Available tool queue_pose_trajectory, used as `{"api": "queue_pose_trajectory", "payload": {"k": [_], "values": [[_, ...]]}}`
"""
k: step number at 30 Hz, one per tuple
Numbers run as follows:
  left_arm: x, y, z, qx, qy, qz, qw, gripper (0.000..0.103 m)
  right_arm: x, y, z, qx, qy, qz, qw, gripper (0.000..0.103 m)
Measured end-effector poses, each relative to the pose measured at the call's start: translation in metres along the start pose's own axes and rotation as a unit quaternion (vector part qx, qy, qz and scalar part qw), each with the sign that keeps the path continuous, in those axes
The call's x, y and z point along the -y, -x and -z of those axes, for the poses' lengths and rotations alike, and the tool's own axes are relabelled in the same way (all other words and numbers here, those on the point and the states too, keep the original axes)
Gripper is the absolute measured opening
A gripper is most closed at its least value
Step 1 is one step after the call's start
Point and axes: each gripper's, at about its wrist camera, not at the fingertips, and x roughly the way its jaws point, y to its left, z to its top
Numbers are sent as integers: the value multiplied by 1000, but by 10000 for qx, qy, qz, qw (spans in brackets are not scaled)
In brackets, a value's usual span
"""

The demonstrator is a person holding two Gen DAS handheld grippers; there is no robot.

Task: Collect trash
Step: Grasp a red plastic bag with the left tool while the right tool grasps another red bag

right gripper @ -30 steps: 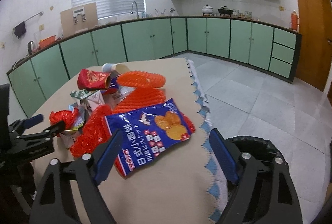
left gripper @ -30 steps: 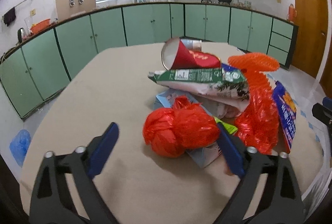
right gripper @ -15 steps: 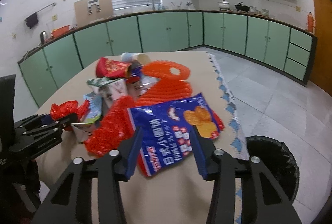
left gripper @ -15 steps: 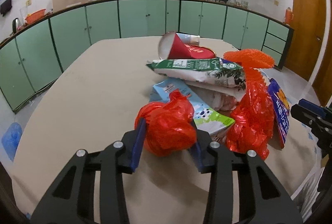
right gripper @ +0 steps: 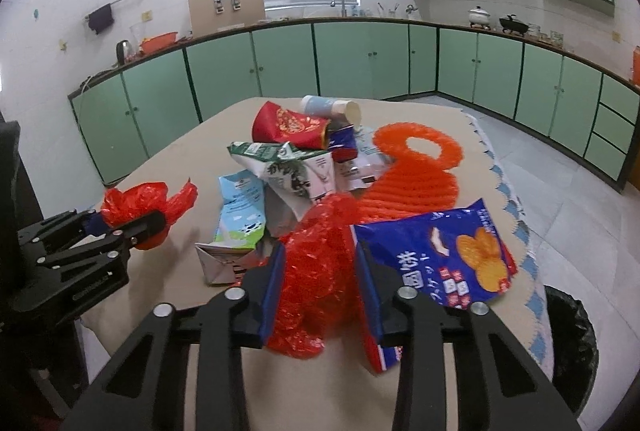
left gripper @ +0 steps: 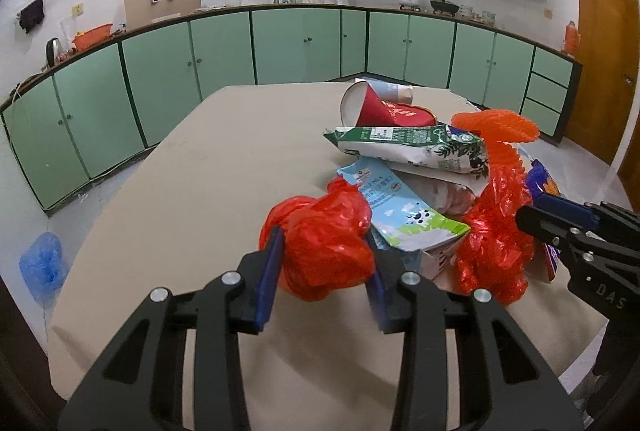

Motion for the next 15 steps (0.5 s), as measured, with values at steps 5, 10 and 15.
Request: {"api": "queue_pose_trajectory", "payload": {"k": [5,10,15], "values": [[-3,2,0,19,-1,-26,10000,36,-3,-4,2,-109,35,-243,9996,6],[-3,7,-2,77,18,-49,10000,36,-5,10,-5,145,61,-519,9985,3],[1,23,-11,310,-35,-11,9995,36,-2,36,-21,529,-162,-890,9945,3]]}}
